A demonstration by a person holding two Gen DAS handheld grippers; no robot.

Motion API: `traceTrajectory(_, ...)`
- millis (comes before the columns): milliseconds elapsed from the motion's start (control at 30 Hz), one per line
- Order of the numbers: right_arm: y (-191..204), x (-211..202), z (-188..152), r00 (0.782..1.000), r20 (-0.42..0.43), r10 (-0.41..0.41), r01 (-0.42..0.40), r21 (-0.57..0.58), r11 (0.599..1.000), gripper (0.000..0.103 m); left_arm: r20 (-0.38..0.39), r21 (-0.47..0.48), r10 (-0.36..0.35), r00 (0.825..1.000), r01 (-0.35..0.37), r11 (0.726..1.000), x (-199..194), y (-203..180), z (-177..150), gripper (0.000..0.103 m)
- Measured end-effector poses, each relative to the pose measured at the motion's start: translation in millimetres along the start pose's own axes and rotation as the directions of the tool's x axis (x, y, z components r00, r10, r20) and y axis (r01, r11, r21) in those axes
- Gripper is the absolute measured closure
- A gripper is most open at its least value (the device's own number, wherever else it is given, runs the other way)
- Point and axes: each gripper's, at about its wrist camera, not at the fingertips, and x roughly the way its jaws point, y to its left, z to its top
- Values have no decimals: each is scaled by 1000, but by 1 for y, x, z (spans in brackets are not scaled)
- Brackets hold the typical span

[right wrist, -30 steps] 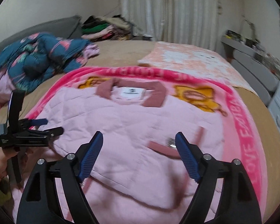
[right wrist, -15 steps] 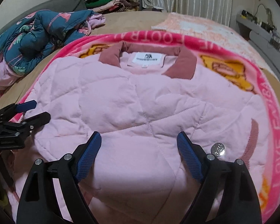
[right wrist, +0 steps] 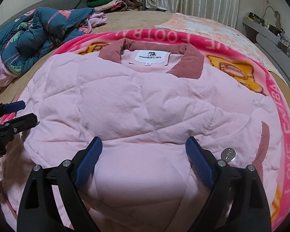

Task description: Fold large clothes

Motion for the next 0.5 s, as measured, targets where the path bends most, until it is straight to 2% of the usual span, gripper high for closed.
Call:
traceTrajectory(300, -12, -23, -14, 999, -32, 4, -2, 42, 999, 15, 5, -19, -9, 1000, 9, 1000, -34, -8, -4, 9)
traceTrajectory(500, -20, -54, -27, 1000, -6, -9, 10, 97, 995, 15, 40, 5, -2, 999, 1, 1000, -64, -15, -11, 9)
